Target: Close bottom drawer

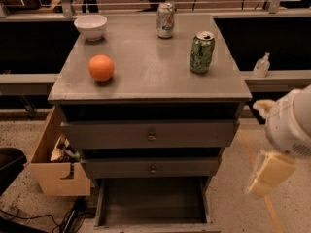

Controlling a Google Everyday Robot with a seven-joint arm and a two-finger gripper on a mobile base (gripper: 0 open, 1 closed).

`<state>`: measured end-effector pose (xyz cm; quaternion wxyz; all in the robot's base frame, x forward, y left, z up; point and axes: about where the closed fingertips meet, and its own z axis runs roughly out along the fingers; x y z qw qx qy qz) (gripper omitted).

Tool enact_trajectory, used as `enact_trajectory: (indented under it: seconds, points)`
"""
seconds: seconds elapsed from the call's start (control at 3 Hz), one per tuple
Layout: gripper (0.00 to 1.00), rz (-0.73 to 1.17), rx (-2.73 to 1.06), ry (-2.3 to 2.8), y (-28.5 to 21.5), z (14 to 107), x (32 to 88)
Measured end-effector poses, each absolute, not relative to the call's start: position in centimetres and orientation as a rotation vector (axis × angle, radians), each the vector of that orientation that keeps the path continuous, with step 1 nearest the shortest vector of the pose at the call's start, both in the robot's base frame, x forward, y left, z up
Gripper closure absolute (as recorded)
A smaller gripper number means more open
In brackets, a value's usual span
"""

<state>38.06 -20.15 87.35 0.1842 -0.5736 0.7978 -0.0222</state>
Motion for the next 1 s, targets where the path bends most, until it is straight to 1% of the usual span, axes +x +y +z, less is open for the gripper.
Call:
enact_trajectory:
  seconds: [0.33, 0.67, 1.0]
  points:
    - [0.00, -0.046, -1.592, 2.303, -21.0, 80.2, 35.7]
    - [0.00, 0.026, -1.500, 2.402, -21.8, 72.5, 33.5]
    - [0.00, 0.083, -1.430, 2.483, -22.2, 66.3, 32.8]
